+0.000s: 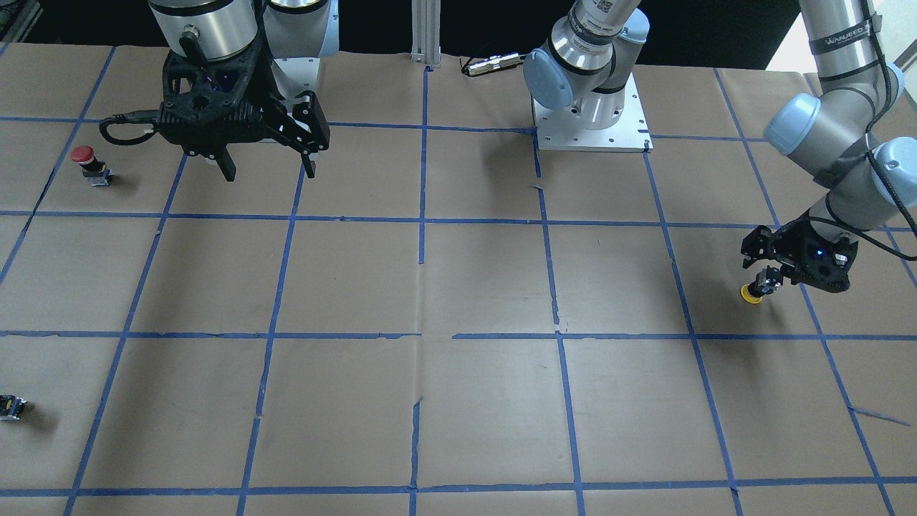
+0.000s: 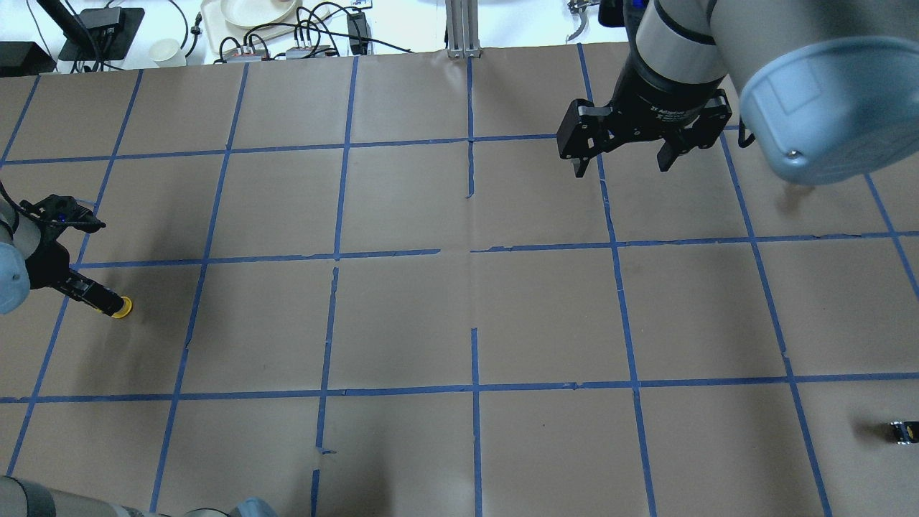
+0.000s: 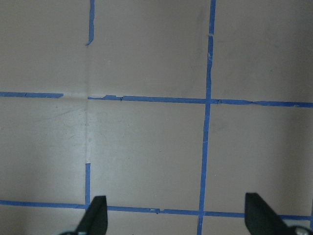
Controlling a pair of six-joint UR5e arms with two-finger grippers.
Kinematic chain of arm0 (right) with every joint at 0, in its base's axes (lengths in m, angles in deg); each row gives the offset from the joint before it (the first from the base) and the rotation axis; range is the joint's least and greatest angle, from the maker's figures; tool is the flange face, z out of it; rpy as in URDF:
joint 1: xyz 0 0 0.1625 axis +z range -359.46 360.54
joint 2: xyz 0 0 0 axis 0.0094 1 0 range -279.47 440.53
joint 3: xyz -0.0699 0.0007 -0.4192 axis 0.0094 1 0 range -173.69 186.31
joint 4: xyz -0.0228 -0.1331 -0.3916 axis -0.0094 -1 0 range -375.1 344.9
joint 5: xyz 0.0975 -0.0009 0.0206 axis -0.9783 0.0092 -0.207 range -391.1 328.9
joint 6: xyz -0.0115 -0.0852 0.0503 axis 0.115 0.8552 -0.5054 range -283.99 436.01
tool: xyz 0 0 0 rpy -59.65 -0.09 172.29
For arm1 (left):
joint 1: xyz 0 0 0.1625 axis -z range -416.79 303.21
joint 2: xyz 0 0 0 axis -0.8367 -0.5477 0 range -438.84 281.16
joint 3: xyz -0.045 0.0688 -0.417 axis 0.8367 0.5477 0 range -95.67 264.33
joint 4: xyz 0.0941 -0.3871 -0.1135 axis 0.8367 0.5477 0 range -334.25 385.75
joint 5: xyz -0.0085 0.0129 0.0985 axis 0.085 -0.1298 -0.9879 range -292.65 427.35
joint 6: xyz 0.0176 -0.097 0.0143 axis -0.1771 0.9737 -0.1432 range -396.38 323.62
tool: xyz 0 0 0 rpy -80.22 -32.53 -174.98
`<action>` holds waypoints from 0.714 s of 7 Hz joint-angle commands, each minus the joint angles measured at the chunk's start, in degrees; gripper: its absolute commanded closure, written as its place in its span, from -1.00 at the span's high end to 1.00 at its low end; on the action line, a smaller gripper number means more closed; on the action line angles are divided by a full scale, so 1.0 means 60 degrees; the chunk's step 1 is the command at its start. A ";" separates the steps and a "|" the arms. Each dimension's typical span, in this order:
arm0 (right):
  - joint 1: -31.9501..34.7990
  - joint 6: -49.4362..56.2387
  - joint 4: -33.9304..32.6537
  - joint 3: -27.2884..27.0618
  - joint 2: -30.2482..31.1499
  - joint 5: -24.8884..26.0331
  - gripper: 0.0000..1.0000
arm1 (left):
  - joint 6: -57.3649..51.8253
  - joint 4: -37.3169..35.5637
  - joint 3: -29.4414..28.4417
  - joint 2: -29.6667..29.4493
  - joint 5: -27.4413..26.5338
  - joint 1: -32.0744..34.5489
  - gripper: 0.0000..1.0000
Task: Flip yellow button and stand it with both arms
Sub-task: 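Close the left gripper on the yellow button's base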
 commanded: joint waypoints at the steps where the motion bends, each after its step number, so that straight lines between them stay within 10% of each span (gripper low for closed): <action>1: -0.0038 -0.0006 0.0011 0.0000 0.0013 -0.0007 1.00 | 0.0001 0.0099 0.0003 -0.0045 -0.0019 0.0000 -0.19; 2: 0.0005 -0.0020 0.0011 0.0000 0.0014 -0.0007 1.00 | 0.0117 0.0114 -0.0011 -0.0074 -0.0092 0.0000 -0.85; 5: 0.0005 -0.0020 0.0026 0.0000 0.0014 -0.0007 1.00 | 0.0351 0.0202 -0.0128 -0.0047 -0.0049 0.0000 -1.00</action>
